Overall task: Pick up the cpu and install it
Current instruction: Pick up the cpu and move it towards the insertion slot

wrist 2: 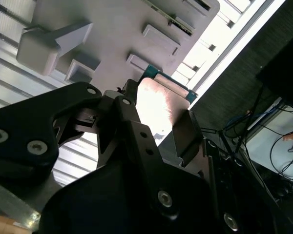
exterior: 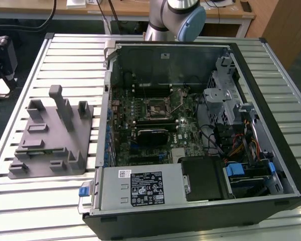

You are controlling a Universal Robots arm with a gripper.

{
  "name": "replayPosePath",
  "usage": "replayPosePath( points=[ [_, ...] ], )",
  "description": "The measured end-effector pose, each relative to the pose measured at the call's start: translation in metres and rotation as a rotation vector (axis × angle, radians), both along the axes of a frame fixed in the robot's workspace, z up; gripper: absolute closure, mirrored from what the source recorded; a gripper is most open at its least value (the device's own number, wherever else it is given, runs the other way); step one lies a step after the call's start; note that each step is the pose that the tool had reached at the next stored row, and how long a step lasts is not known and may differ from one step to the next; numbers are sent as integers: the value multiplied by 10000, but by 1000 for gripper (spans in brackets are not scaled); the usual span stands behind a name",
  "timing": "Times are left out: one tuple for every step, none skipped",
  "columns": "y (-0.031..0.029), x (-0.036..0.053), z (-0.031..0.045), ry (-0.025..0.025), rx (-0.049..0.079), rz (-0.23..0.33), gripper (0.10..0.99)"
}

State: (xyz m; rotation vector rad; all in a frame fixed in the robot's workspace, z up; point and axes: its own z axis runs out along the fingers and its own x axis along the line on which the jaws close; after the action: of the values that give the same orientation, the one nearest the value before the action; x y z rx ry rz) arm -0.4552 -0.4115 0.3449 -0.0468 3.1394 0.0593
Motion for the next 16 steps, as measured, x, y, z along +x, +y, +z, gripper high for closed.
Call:
replayPosePath(
  points=[
    [0, 0, 22, 0, 0, 0, 553],
    [0, 0, 42, 0, 0, 0, 553],
    [0, 0, 62, 0, 0, 0, 553],
    [0, 0, 83, 0, 0, 0, 553],
    [0, 0, 104, 0, 0, 0, 553],
    [0, 0, 127, 0, 0, 0, 553],
    [1, 0, 147, 0, 0, 0, 553],
    [1, 0, 168, 1, 0, 0, 553],
    [1, 0, 188, 0, 0, 0, 553],
    [1, 0, 208, 1, -1, 0, 553],
    [2, 0, 229, 0, 0, 0, 553],
    [2, 0, 250, 0, 0, 0, 553],
    [3, 0, 272, 0, 0, 0, 553],
    [4, 0, 294, 1, -1, 0, 553],
    [4, 0, 315, 0, -1, 0, 553],
    [6, 0, 335, 0, 0, 0, 553]
  ],
)
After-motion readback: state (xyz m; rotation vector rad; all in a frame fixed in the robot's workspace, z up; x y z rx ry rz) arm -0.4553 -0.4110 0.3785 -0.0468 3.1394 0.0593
